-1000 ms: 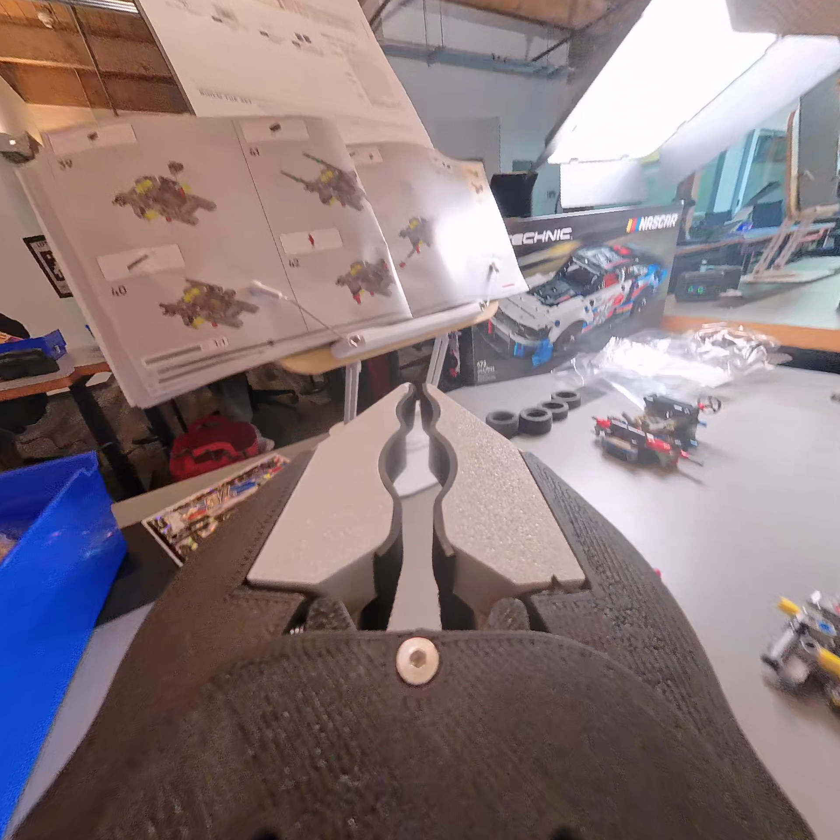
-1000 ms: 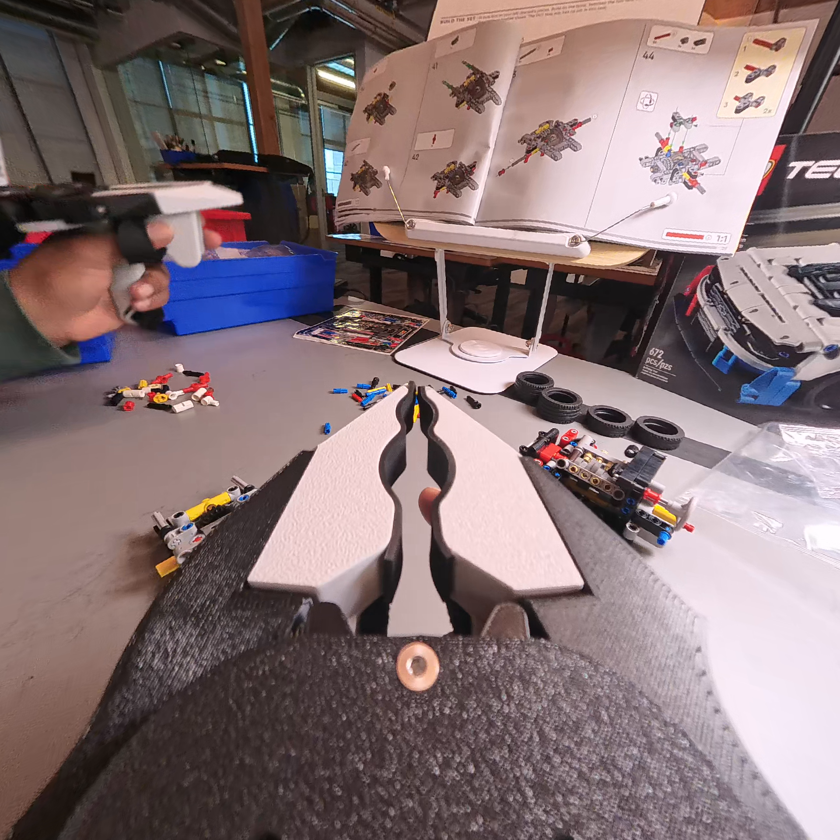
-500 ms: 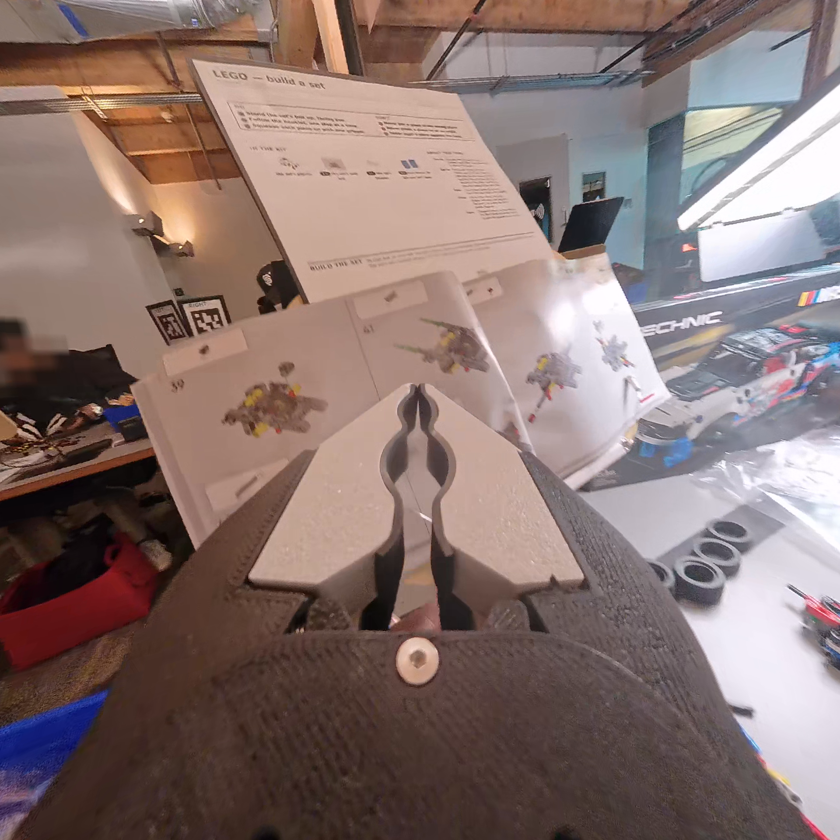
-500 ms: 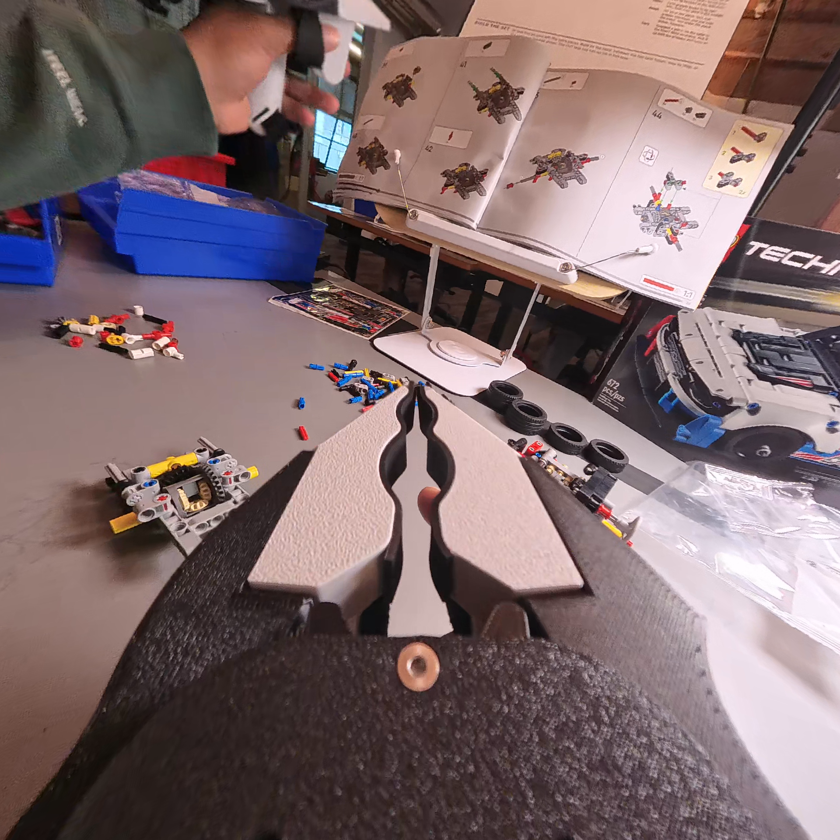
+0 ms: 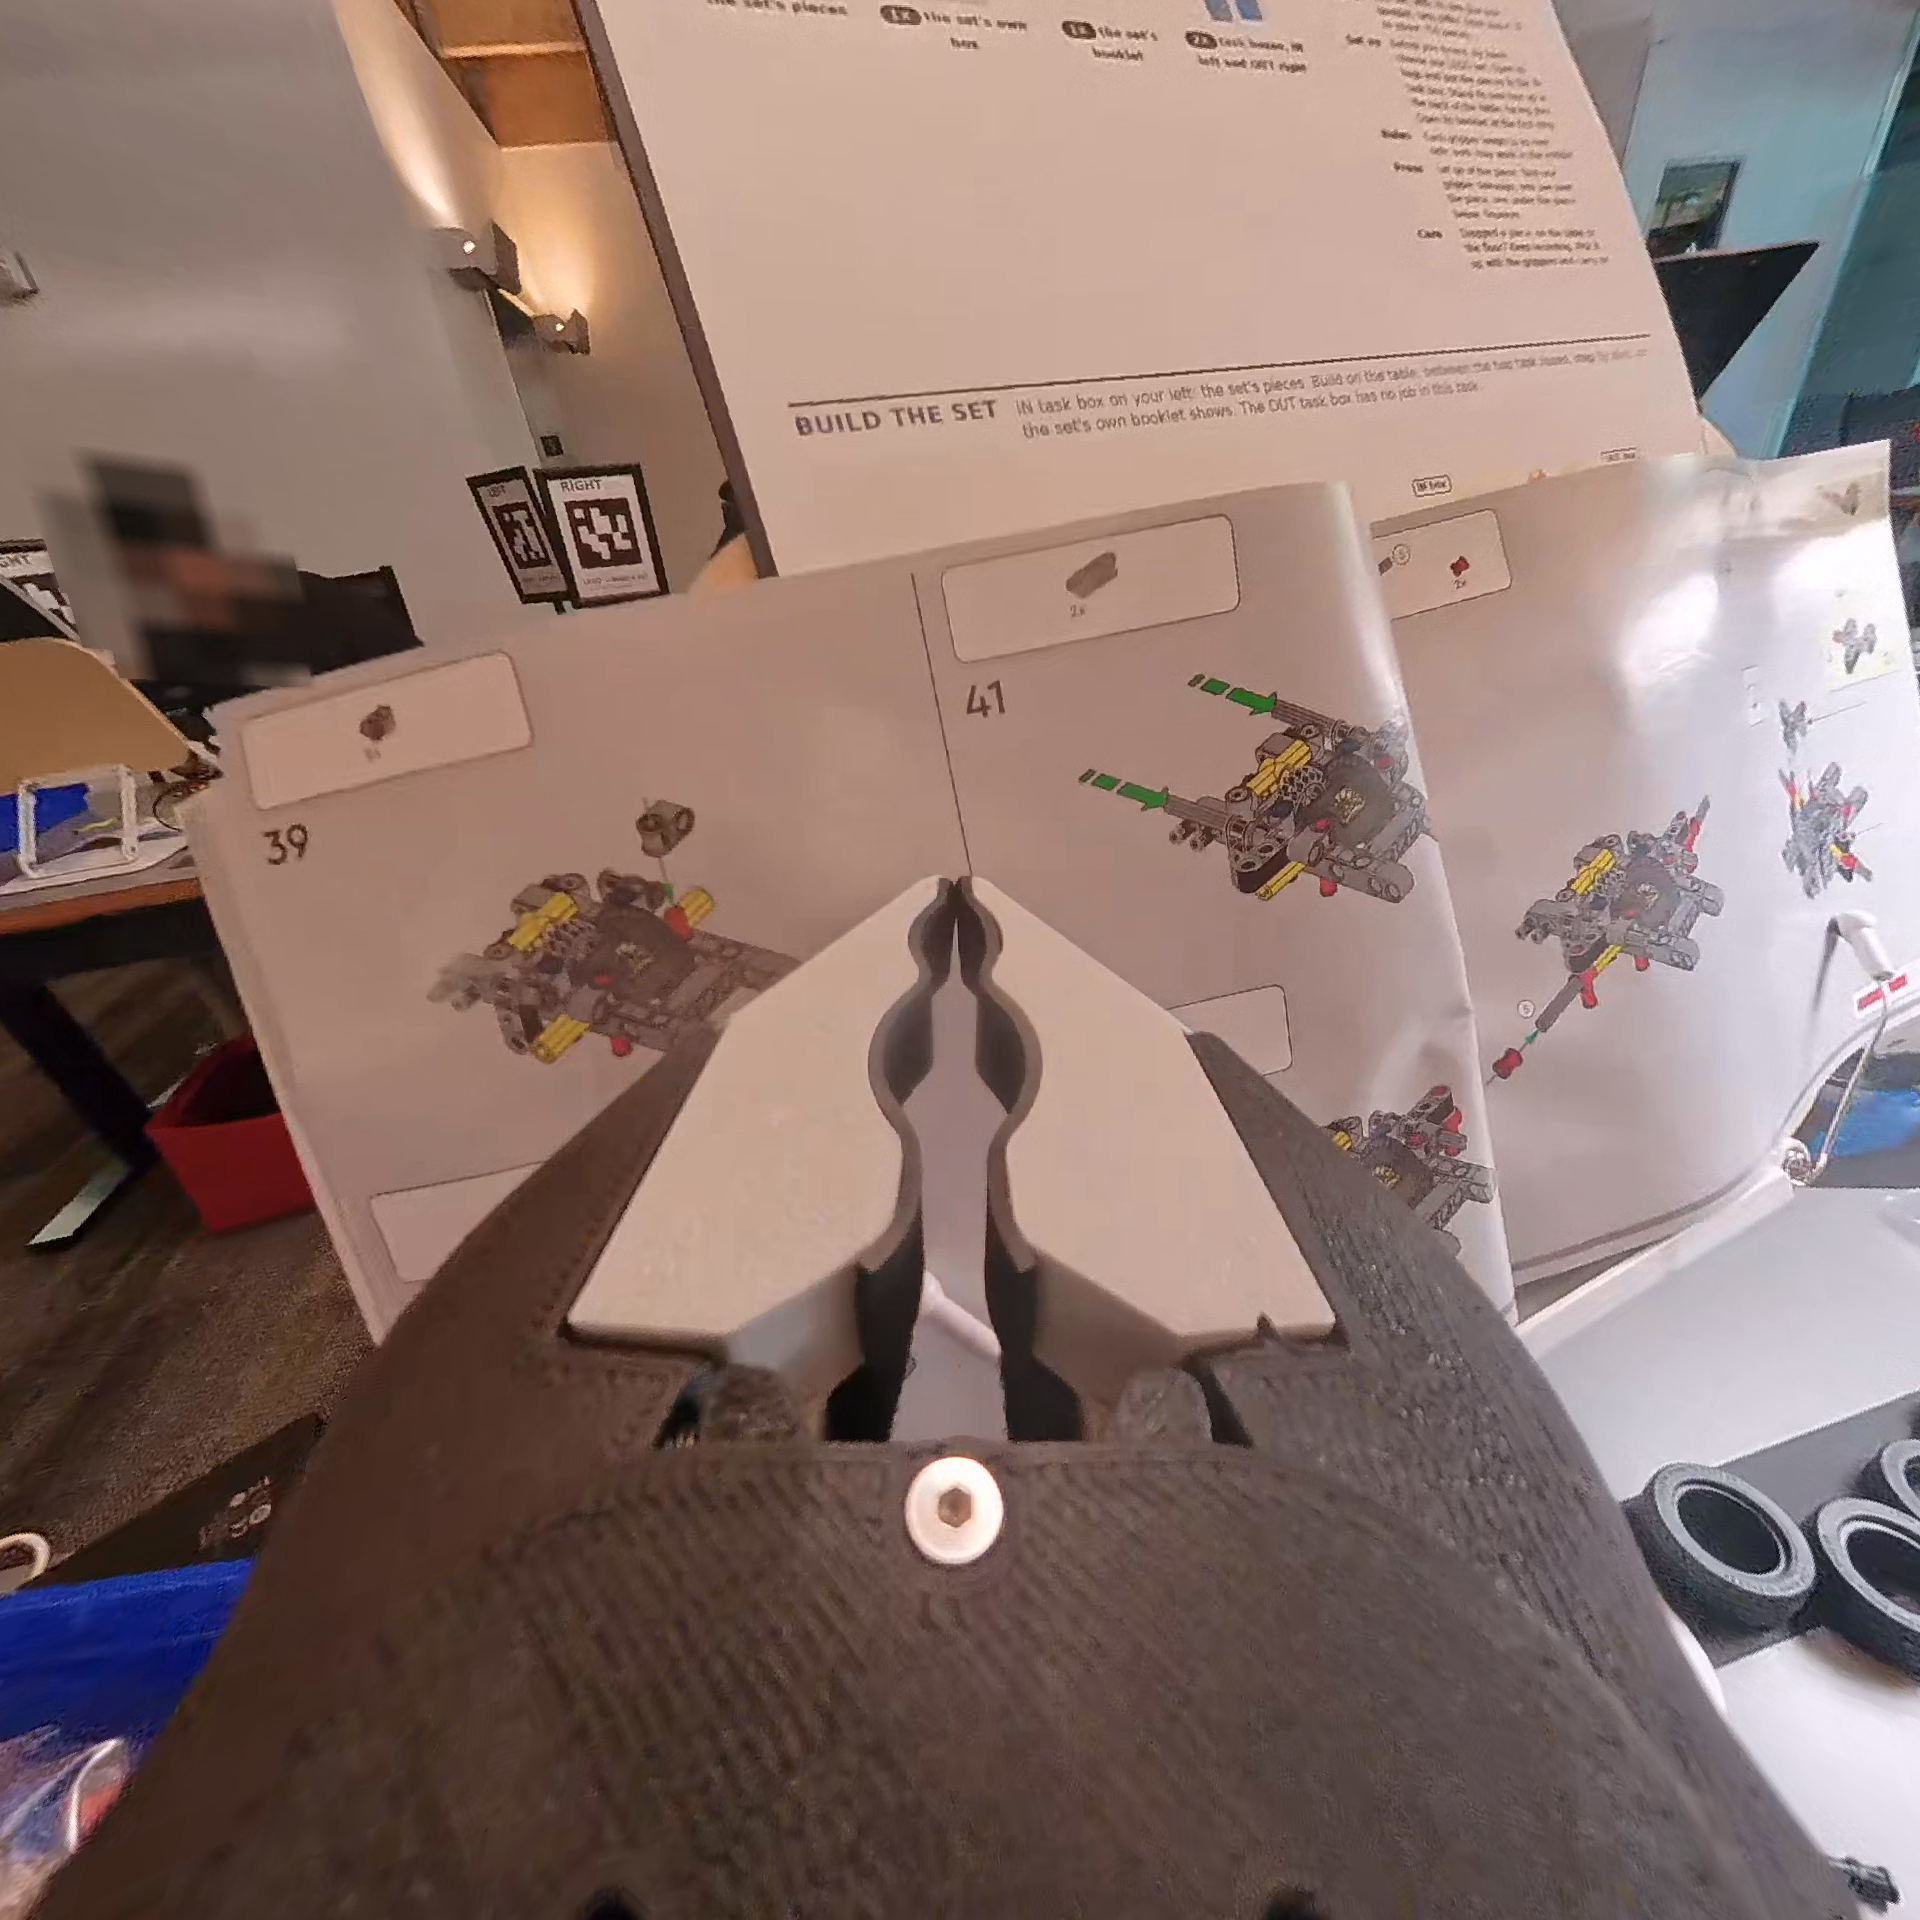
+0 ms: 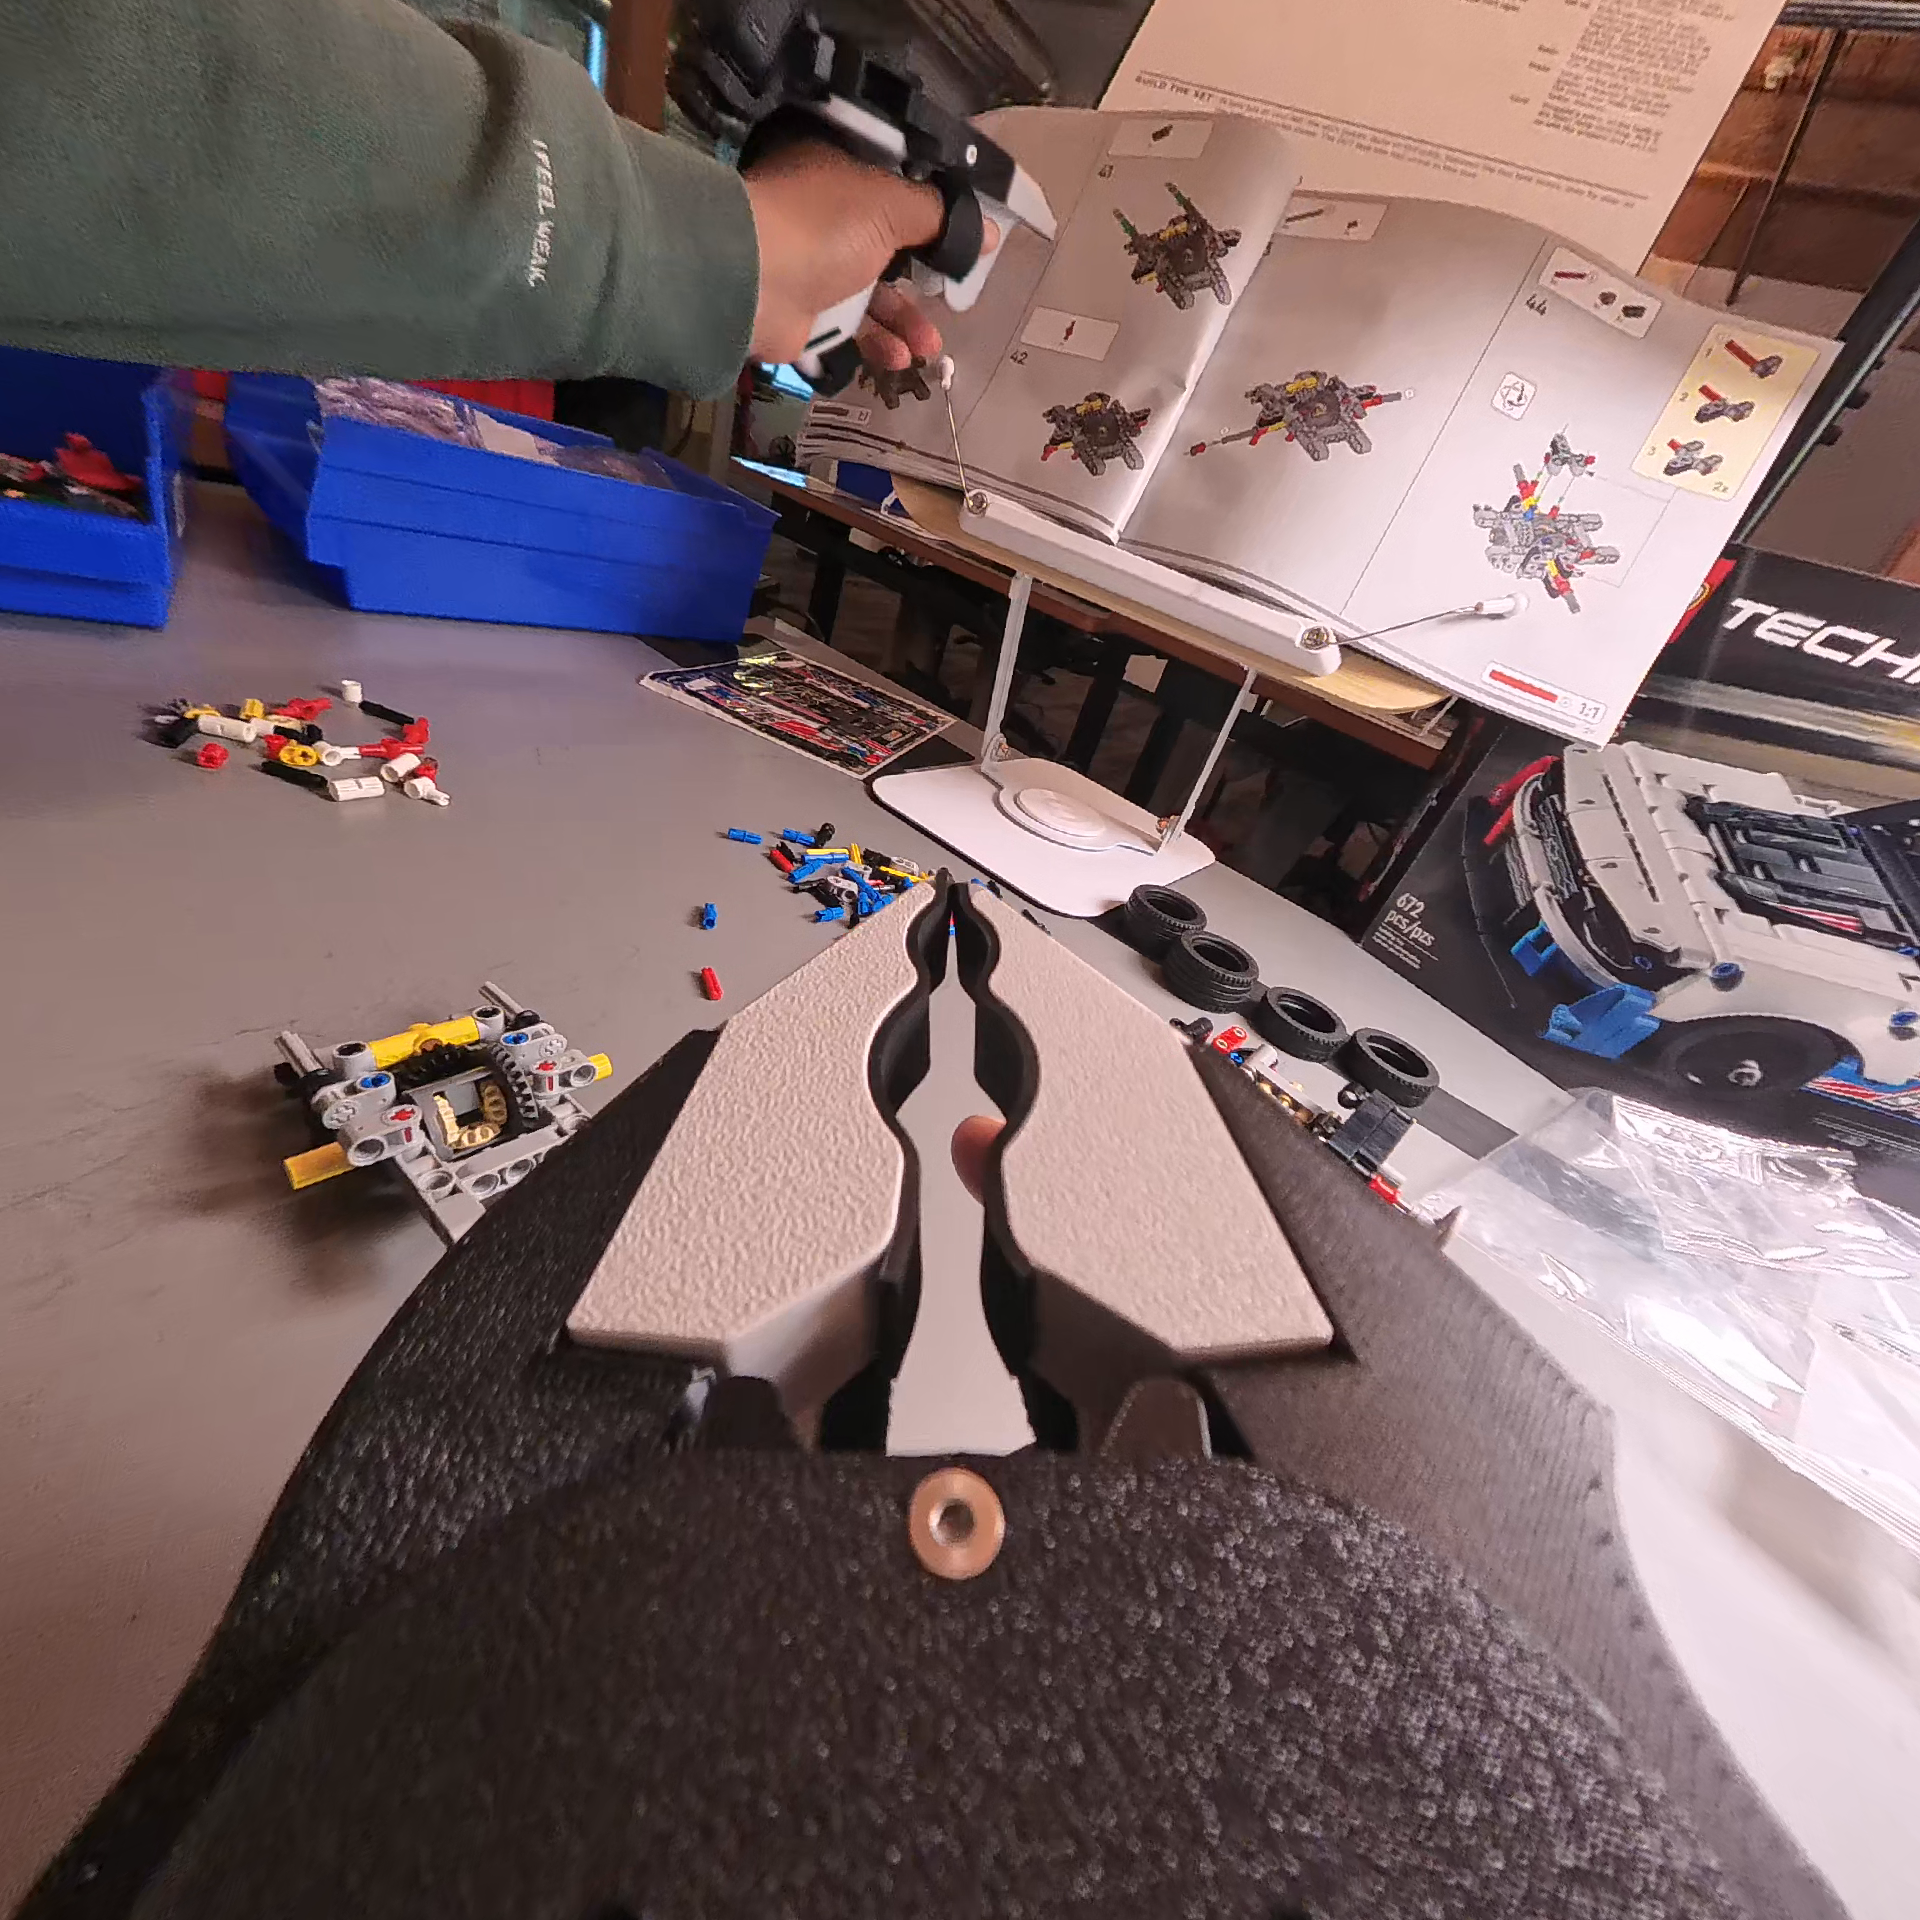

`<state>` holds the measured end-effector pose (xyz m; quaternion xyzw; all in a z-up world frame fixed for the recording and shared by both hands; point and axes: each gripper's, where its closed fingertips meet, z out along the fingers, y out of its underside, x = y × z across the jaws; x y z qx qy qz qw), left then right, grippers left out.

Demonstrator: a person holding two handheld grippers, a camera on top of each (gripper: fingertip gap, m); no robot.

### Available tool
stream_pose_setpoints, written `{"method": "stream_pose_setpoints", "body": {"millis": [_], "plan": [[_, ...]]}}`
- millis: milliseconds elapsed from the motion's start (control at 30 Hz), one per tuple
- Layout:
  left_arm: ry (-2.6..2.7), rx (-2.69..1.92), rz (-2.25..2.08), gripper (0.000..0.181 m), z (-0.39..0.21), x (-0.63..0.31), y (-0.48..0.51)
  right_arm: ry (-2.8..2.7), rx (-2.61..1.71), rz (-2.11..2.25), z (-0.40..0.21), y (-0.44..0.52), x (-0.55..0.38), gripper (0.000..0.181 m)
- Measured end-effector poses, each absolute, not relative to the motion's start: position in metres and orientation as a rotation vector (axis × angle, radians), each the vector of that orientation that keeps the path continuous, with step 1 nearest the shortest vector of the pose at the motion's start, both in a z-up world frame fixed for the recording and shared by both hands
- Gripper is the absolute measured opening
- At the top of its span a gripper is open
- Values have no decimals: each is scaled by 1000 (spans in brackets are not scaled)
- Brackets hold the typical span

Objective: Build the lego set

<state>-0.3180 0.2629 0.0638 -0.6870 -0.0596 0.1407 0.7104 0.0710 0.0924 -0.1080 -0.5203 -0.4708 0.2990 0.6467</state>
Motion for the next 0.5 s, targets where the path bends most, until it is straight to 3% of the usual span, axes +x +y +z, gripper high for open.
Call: {"method": "stream_pose_setpoints", "body": {"millis": [500], "plan": [[-125,-1471,344,0,52,-315,237,-1080,-1230,685,-117,98,70,0]]}}
